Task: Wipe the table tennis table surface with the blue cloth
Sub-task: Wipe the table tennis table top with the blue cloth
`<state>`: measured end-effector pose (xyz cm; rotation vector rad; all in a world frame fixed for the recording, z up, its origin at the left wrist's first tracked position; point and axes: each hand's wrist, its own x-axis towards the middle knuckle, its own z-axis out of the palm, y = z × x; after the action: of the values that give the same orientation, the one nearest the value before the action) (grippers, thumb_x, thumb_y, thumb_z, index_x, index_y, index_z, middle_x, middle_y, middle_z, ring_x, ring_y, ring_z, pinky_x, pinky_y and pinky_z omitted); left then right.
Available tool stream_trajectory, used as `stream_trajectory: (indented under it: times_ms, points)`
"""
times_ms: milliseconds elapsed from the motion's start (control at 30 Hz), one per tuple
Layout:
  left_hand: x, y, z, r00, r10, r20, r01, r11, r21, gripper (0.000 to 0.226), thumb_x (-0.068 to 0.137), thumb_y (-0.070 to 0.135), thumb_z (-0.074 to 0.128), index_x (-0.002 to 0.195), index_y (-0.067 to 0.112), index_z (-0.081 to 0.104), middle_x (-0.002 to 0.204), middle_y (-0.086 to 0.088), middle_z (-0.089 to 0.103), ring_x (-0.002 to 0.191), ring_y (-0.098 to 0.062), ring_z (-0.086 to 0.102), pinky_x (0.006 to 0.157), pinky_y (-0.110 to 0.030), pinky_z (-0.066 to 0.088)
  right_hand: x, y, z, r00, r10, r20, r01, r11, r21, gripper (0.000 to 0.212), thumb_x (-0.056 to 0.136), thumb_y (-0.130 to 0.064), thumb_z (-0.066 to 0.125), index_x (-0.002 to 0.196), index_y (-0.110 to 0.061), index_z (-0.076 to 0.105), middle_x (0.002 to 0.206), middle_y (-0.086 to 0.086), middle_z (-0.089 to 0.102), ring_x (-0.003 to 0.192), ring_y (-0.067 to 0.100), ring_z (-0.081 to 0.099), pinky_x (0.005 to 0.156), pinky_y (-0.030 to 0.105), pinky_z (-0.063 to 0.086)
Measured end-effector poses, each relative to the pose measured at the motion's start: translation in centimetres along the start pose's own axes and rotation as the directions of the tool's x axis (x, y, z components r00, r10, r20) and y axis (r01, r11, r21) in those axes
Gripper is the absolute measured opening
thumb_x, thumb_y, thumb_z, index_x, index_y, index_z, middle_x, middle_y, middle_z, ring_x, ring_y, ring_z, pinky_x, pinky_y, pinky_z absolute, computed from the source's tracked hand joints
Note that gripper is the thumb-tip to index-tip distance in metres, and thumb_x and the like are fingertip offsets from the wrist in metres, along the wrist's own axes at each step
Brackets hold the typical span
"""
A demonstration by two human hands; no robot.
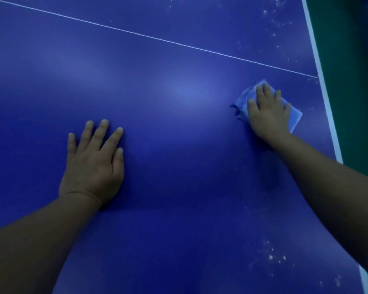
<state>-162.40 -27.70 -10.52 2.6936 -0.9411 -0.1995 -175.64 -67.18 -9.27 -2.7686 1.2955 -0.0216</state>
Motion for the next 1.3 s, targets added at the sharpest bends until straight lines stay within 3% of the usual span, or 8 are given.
stream_trajectory:
  times_ms: [100, 233, 267, 433, 533, 700, 900, 1300]
  points:
    - [-0.1, -0.2, -0.2, 1.0, -0.012, -0.009, 0.012, 0.998, -0.057, 0.067, 0.094, 0.043, 0.022, 0.152, 0.013, 0.037, 0.164, -0.006, 0.025, 0.153, -0.024, 0.01, 0.122, -0.048, -0.003, -5.9, -6.6, 0.9, 0.956, -0.292, 0.026, 0.291, 0.956, 0.033, 0.079, 0.088, -0.057, 0.009, 0.157, -0.022, 0.022, 0.165, -0.001, 0.019, 0.151, 0.034, 0.014, 0.118, 0.059, 0.009]
    - [0.1, -0.5, -0.3, 1.0, 0.001, -0.008, -0.002, 0.994, -0.105, 0.072, 0.09, 0.042, 0.029, 0.152, 0.008, 0.035, 0.163, -0.01, 0.027, 0.153, -0.027, 0.013, 0.122, -0.049, -0.003, -15.9, -7.5, 1.1, 0.4, -0.894, 0.203, 0.91, 0.414, 0.027, 0.064, 0.096, -0.053, 0.03, 0.153, -0.023, 0.035, 0.161, 0.0, 0.03, 0.149, 0.034, 0.022, 0.117, 0.054, 0.009]
    - [0.2, -0.6, -0.4, 1.0, 0.0, -0.005, 0.0, 0.991, -0.137, 0.075, 0.089, 0.044, 0.029, 0.154, 0.007, 0.032, 0.162, -0.012, 0.027, 0.153, -0.028, 0.013, 0.122, -0.048, -0.004, -15.4, -5.4, 0.8, 0.407, -0.892, 0.195, 0.908, 0.418, 0.016, 0.064, 0.096, -0.053, 0.032, 0.152, -0.021, 0.037, 0.16, 0.001, 0.032, 0.148, 0.034, 0.023, 0.116, 0.053, 0.01]
    - [-1.3, -2.0, -0.8, 0.997, 0.015, 0.082, 0.011, 0.95, -0.313, 0.094, 0.083, 0.065, 0.021, 0.16, 0.013, 0.01, 0.167, -0.008, 0.009, 0.154, -0.02, -0.001, 0.12, -0.025, -0.01, -11.1, 4.8, -0.7, 0.98, -0.182, 0.084, 0.188, 0.979, -0.073, 0.086, 0.083, -0.064, 0.004, 0.157, -0.025, 0.021, 0.165, -0.005, 0.015, 0.152, 0.03, 0.013, 0.118, 0.055, 0.014]
    - [-6.2, -1.6, -0.9, 0.995, 0.097, 0.001, -0.093, 0.965, -0.247, 0.083, 0.091, 0.053, 0.024, 0.157, 0.004, 0.018, 0.165, -0.012, 0.016, 0.153, -0.02, 0.005, 0.118, -0.016, -0.011, -18.1, 3.4, 0.0, 0.946, -0.305, 0.111, 0.31, 0.951, -0.023, 0.075, 0.089, -0.058, 0.017, 0.156, -0.025, 0.025, 0.164, -0.003, 0.021, 0.151, 0.033, 0.017, 0.116, 0.061, 0.016]
    - [-18.5, 0.2, -0.4, 0.969, 0.246, 0.006, -0.241, 0.956, -0.164, 0.063, 0.1, 0.043, 0.03, 0.15, 0.005, 0.039, 0.162, -0.012, 0.027, 0.152, -0.028, 0.015, 0.124, -0.035, 0.0, -31.3, 4.4, 0.6, 0.494, -0.847, 0.198, 0.862, 0.506, 0.011, 0.059, 0.1, -0.051, 0.033, 0.153, -0.027, 0.034, 0.162, 0.0, 0.023, 0.15, 0.035, 0.017, 0.119, 0.057, 0.011]
    - [-28.0, 0.9, 0.4, 0.941, 0.313, 0.132, -0.314, 0.949, -0.012, 0.066, 0.104, 0.049, 0.016, 0.15, 0.009, 0.042, 0.162, -0.011, 0.028, 0.153, -0.029, 0.016, 0.123, -0.051, 0.008, -20.7, 4.9, -0.5, 0.985, -0.125, 0.121, 0.123, 0.992, 0.022, 0.068, 0.096, -0.058, 0.015, 0.158, -0.031, 0.012, 0.166, -0.009, 0.007, 0.153, 0.026, 0.003, 0.12, 0.056, 0.005]
    - [-28.0, 0.6, 0.8, 0.928, 0.339, 0.152, -0.35, 0.936, 0.048, 0.061, 0.098, 0.042, 0.029, 0.152, 0.015, 0.04, 0.162, -0.012, 0.026, 0.153, -0.031, 0.013, 0.123, -0.05, 0.002, -44.7, 9.8, 0.0, 0.705, -0.674, 0.222, 0.691, 0.723, 0.0, 0.06, 0.102, -0.055, 0.025, 0.155, -0.029, 0.022, 0.164, 0.001, 0.018, 0.151, 0.033, 0.014, 0.118, 0.059, 0.014]
